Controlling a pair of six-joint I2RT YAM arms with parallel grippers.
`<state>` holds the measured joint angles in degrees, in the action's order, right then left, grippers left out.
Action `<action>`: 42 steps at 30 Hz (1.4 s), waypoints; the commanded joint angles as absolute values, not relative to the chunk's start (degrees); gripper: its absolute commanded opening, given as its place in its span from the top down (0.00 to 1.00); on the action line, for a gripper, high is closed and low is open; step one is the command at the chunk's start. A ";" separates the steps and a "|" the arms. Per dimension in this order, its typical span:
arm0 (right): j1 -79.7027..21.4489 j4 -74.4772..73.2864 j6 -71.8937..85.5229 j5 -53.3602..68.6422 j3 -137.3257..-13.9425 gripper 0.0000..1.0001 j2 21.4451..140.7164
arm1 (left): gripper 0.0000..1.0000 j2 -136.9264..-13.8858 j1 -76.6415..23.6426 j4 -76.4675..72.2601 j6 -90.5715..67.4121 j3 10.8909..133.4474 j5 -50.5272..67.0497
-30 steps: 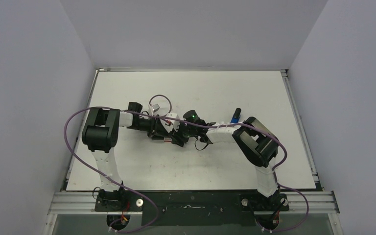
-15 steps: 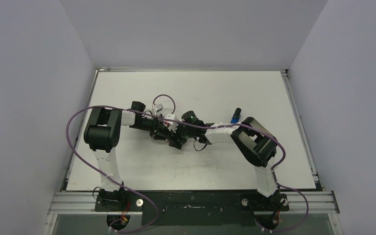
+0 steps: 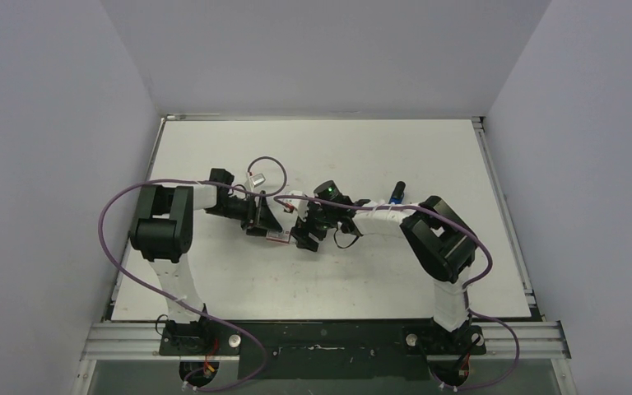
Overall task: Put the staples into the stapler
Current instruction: Open the staple box at the center of the board.
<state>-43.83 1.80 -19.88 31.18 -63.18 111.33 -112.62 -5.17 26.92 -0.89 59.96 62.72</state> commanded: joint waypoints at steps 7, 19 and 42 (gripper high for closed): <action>-44.08 -0.56 -21.76 33.21 -64.58 0.30 110.21 | 0.30 -111.35 -4.04 30.85 4.83 61.66 56.44; -46.23 4.37 -18.47 32.17 -64.51 0.33 113.44 | 0.30 -112.35 -4.04 29.59 3.89 60.94 56.78; -45.98 4.99 -20.77 31.49 -60.94 0.73 111.45 | 0.29 -112.05 -3.31 32.77 7.46 62.11 54.55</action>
<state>-45.82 6.70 -18.98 31.11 -62.85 112.84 -112.44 -4.36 31.05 3.05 60.99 61.73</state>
